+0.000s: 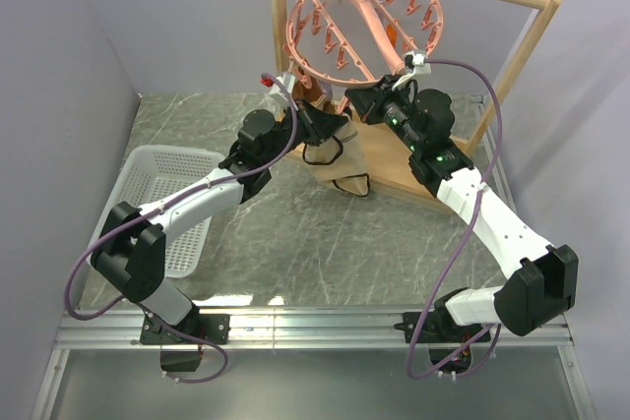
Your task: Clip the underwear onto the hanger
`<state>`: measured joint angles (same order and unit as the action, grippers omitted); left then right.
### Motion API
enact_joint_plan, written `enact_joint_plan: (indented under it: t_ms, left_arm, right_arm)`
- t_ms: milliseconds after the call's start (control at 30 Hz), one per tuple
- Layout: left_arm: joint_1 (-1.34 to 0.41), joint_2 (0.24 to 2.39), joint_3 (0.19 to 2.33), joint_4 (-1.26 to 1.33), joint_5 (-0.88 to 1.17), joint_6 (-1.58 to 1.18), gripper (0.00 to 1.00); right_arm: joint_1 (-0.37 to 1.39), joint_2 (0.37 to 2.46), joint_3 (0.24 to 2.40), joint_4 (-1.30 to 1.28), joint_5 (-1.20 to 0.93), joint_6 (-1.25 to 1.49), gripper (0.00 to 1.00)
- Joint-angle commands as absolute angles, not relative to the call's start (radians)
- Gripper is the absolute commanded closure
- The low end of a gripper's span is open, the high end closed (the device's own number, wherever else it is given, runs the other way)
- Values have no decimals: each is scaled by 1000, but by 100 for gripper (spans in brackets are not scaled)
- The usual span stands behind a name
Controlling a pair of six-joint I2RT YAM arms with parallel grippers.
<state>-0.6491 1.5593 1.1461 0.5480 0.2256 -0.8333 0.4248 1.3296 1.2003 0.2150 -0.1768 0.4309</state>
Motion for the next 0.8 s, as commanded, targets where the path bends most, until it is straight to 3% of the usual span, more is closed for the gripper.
enact_joint_plan:
  t_ms: [0,100,267,767]
  left_arm:
    - [-655,1562,1206,611,218,-813,100]
    - [-655,1562,1209,611,218,-807,100]
    - [-657,1563,1210,610,216,-807,100]
    - [-626,1546,1195,534,221,-799,98]
  right_arm:
    - [417,1296,1187,219,-193,445,100]
    - [416,1299,1195,203,-195,448,97]
    - [417,1304,1206,187,-198,453,71]
    - [417,1276,1201,178,-218,426,30]
